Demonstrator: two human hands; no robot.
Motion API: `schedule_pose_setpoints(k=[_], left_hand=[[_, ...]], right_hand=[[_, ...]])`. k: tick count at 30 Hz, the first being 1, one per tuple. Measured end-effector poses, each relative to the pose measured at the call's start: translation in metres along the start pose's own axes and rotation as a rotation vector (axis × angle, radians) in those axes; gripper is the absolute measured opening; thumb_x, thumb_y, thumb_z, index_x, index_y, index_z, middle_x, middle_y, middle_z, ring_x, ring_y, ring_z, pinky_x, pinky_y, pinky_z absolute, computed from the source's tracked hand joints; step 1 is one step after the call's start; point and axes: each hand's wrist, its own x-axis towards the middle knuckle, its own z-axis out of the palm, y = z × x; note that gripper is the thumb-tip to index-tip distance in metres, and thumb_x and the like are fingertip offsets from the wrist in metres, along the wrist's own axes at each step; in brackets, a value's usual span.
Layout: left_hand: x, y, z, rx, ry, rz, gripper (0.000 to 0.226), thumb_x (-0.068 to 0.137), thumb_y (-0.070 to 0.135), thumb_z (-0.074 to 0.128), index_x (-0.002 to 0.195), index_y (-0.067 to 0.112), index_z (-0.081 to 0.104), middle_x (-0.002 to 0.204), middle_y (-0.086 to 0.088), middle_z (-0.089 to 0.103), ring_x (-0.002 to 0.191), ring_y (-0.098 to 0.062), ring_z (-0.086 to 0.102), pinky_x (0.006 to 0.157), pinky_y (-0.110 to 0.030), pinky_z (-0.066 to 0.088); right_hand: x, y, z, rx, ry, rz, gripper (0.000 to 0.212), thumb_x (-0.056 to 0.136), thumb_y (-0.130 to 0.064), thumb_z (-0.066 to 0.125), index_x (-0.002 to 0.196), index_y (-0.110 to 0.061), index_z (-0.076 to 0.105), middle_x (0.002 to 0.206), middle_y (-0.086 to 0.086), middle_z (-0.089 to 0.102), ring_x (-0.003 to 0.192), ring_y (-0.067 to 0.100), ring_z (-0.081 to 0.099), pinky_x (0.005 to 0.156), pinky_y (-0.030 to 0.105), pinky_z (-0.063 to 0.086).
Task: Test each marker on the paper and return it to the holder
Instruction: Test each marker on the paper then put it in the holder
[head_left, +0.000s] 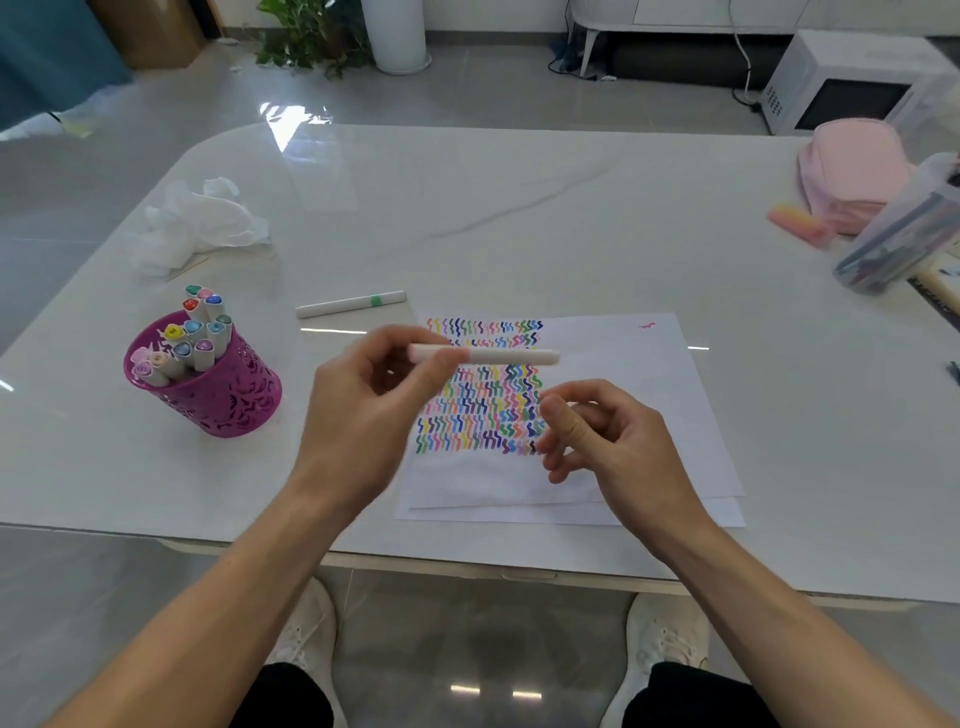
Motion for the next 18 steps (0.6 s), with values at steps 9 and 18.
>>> schedule_pose_setpoints(k=[9, 18], left_hand=[[0.009, 0.031, -0.055, 0.210, 0.492, 0.422, 0.022, 0.103, 0.024, 0.056, 0.123, 0.014, 0.062, 0.112, -0.008, 0.070, 0.105, -0.015, 0.070, 0.094, -0.029, 0.053], [0.016, 0.019, -0.120, 0.296, 0.741, 0.485, 0.039, 0.105, 0.031, 0.051, 0.139, 0.012, 0.053, 0.118, -0.020, 0.065, 0.108, -0.008, 0.065, 0.096, -0.020, 0.048]], right_hand=[[0.006, 0.009, -0.004, -0.110, 0.133, -0.062, 0.013, 0.097, -0.027, 0.067, 0.098, -0.014, 0.069, 0.068, 0.011, 0.070, 0.055, 0.015, 0.062, 0.052, 0.026, 0.052], [0.006, 0.014, 0.002, -0.182, 0.120, -0.099, 0.009, 0.099, -0.023, 0.065, 0.101, -0.015, 0.068, 0.067, 0.010, 0.069, 0.056, 0.015, 0.062, 0.052, 0.028, 0.052]])
